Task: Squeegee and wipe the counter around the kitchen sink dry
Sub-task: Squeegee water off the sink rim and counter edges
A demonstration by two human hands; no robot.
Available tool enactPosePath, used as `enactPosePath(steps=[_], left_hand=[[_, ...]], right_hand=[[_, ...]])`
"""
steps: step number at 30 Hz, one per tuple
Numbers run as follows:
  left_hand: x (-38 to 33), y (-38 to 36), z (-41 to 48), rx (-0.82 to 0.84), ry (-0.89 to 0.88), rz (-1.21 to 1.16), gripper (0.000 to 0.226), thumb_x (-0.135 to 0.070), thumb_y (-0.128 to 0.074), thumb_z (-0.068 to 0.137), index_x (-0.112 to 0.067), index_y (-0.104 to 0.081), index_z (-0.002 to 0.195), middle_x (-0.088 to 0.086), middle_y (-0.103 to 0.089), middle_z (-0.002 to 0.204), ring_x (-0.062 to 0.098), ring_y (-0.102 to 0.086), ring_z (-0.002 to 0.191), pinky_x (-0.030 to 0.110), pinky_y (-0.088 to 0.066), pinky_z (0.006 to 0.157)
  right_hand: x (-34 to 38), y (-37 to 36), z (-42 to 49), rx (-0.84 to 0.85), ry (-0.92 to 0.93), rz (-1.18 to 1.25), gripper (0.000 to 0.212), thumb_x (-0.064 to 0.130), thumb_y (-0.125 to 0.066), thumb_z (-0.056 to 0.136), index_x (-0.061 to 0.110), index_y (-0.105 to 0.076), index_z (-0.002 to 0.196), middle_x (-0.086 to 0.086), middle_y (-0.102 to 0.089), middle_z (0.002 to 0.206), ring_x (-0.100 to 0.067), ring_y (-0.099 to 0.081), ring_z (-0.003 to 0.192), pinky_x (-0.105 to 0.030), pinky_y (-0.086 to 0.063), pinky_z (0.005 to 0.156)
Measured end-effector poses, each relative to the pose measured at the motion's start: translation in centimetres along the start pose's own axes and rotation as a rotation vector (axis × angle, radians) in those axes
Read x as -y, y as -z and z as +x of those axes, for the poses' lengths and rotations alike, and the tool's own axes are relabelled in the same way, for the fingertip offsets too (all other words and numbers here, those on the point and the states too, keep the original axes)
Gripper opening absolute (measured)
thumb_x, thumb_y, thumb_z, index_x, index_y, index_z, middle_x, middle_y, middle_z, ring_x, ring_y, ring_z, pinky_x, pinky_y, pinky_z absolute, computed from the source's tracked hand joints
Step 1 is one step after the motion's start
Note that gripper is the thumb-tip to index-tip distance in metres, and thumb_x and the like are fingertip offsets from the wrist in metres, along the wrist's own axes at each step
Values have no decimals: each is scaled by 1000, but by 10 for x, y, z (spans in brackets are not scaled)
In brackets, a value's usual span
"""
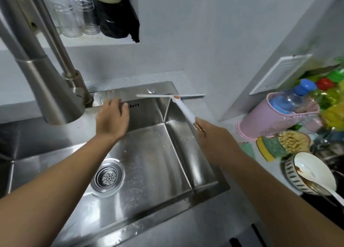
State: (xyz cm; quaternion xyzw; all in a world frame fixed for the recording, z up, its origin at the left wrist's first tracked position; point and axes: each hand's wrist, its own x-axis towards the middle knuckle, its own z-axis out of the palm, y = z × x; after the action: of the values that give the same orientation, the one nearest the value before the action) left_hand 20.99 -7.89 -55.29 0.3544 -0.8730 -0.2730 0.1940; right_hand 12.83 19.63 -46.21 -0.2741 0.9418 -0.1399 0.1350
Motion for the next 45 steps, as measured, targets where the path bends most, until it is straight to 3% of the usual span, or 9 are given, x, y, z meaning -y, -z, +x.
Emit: enactPosePath(steps=[4, 7, 12, 17, 23, 27, 30, 39, 45], left_hand=[[0, 22, -72, 132, 34, -2, 38, -40, -38, 103, -12, -63, 110, 20, -63, 114, 40, -61, 103, 48, -49, 91], [9, 37, -137, 209, 29, 41, 38, -43, -38, 102, -17, -64, 113, 13, -66, 115, 34, -62, 102, 44, -48, 89], [16, 62, -236, 303, 47, 233, 41, -48, -35, 102, -20, -64, 110, 12, -68, 112, 36, -62, 104, 43, -47, 84], [28, 72, -296, 328, 46, 371, 47, -53, -28, 99, -22, -64, 98, 10, -70, 100, 35, -63, 97, 42, -43, 89], [30, 67, -303, 256, 1, 367, 43, -50, -36, 102, -23, -65, 116, 4, -70, 112, 31, -62, 106, 44, -37, 99], [32, 65, -304, 242, -13, 340, 45, -50, -36, 101, -20, -64, 120, 7, -70, 112, 32, -62, 107, 44, -37, 100], [35, 65, -303, 246, -25, 334, 47, -51, -33, 102, -20, -64, 118, 7, -70, 109, 31, -61, 105, 43, -37, 98], [34, 65, -303, 262, -52, 327, 49, -54, -29, 101, -21, -64, 114, 7, -69, 108, 30, -59, 106, 44, -36, 96], [34, 67, -304, 263, -54, 288, 52, -54, -26, 101, -21, -62, 117, 7, -68, 111, 28, -59, 107, 44, -36, 97]], right_hand=[[-4, -20, -7, 14, -78, 3, 41, 24, -36, 97, 39, -38, 134, -3, -57, 80, -31, -57, 72, -40, -53, 76], [-10, -26, -33, 25, -136, 10, 49, 33, -35, 90, 47, -24, 136, -7, -62, 88, -36, -62, 86, -48, -53, 87], [-16, -21, -101, 94, -41, 37, 52, 14, -36, 98, 22, -32, 149, -19, -66, 108, -37, -65, 97, -39, -47, 78], [-26, -17, -153, 123, -92, 68, 52, 13, -38, 101, 23, -31, 152, -25, -66, 114, -42, -63, 102, -35, -46, 82], [-22, -5, -170, 57, -61, 72, 44, 21, -32, 105, 21, -38, 148, -18, -65, 117, -36, -62, 100, -34, -47, 81], [-20, -13, -125, 3, -56, 50, 36, 11, -37, 102, 9, -50, 135, -18, -53, 114, -35, -58, 89, -18, -34, 59], [-29, -25, -109, -7, -88, -28, 37, 17, -39, 100, 19, -47, 136, -18, -50, 116, -21, -48, 68, -26, -32, 54], [-21, -44, -178, 66, -189, 0, 54, 17, -34, 101, 30, -25, 153, -17, -63, 97, -33, -61, 83, -38, -50, 72], [-14, -29, -223, 77, -102, -12, 49, 23, -33, 105, 28, -29, 153, -5, -62, 77, -15, -54, 60, -29, -41, 49]])
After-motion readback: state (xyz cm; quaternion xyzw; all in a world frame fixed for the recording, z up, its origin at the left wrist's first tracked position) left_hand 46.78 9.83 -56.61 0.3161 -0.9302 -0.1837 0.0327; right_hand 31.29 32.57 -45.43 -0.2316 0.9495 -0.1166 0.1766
